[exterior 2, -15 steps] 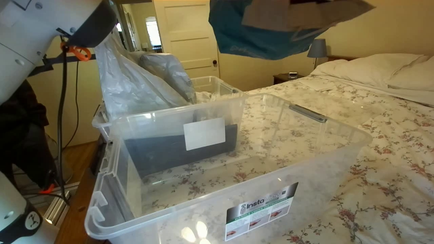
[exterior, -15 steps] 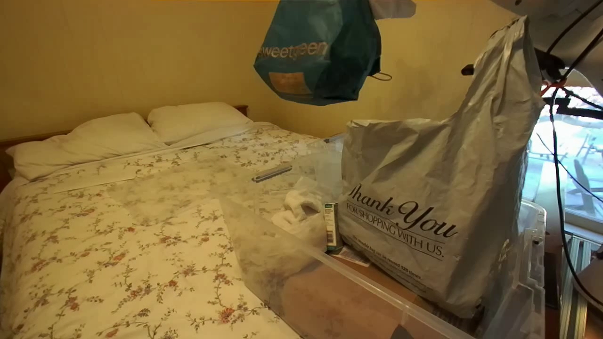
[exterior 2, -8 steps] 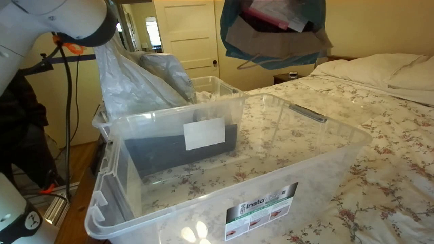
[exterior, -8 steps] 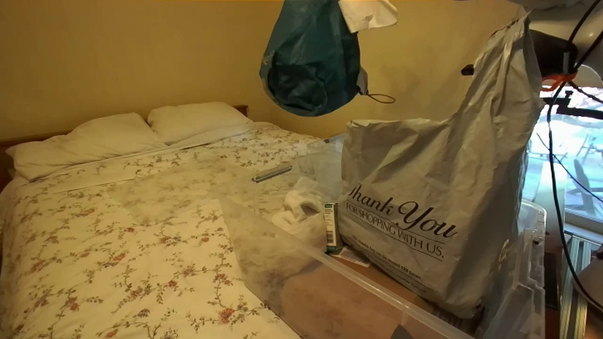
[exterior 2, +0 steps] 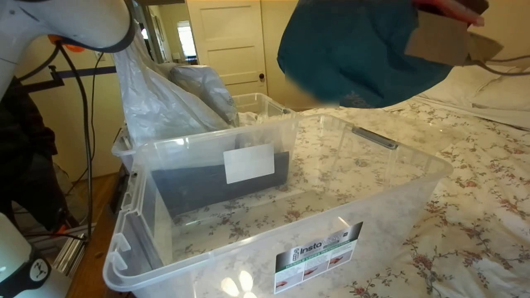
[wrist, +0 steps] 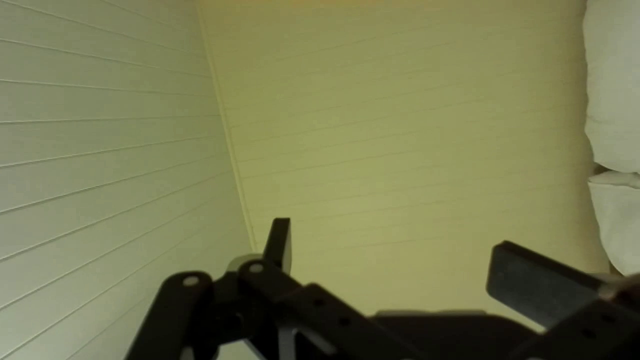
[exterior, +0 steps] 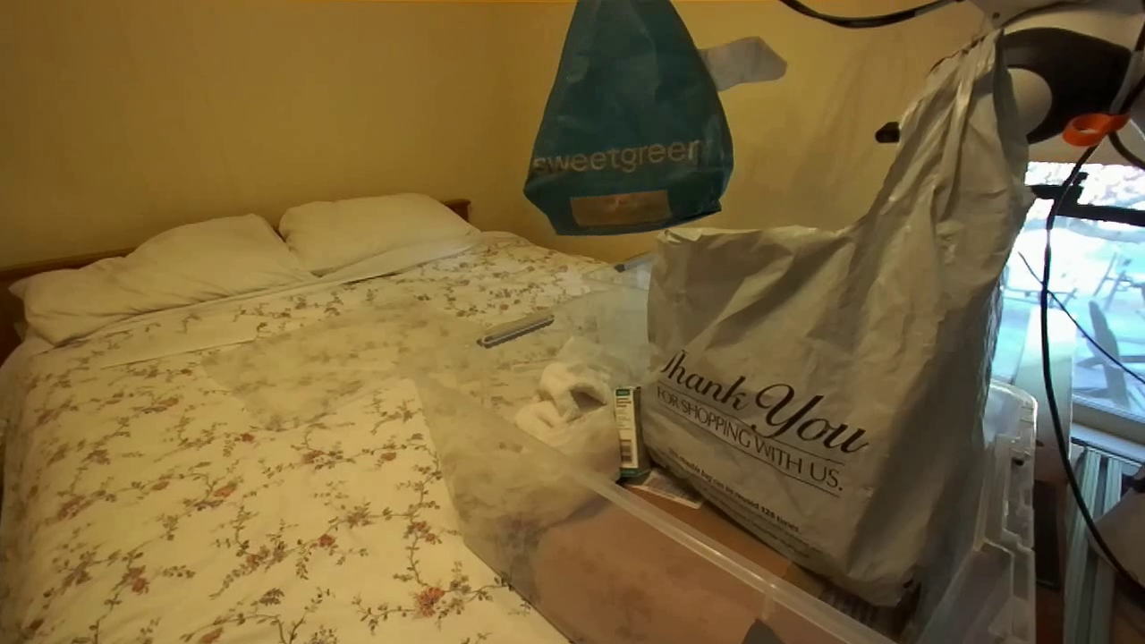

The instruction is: Put the green bag inside the basket

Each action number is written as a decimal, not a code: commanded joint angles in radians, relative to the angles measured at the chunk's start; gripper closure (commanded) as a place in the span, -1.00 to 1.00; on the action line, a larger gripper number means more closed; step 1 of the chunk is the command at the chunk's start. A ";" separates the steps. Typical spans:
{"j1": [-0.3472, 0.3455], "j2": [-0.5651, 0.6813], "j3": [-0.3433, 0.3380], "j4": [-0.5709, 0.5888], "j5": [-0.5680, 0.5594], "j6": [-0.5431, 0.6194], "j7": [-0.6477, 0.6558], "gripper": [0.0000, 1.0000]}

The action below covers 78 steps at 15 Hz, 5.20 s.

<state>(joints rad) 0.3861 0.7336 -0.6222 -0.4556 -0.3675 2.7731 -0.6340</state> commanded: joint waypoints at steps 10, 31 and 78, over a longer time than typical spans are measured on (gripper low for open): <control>-0.072 -0.102 0.253 -0.199 0.069 0.173 -0.232 -1.00; -0.239 -0.154 0.210 -0.225 0.113 0.182 -0.308 -1.00; -0.163 -0.990 0.545 -1.611 -0.245 -0.141 -0.044 -1.00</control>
<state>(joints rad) 0.2530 -0.2868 -0.0964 -2.0620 -0.6931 2.5896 -0.5698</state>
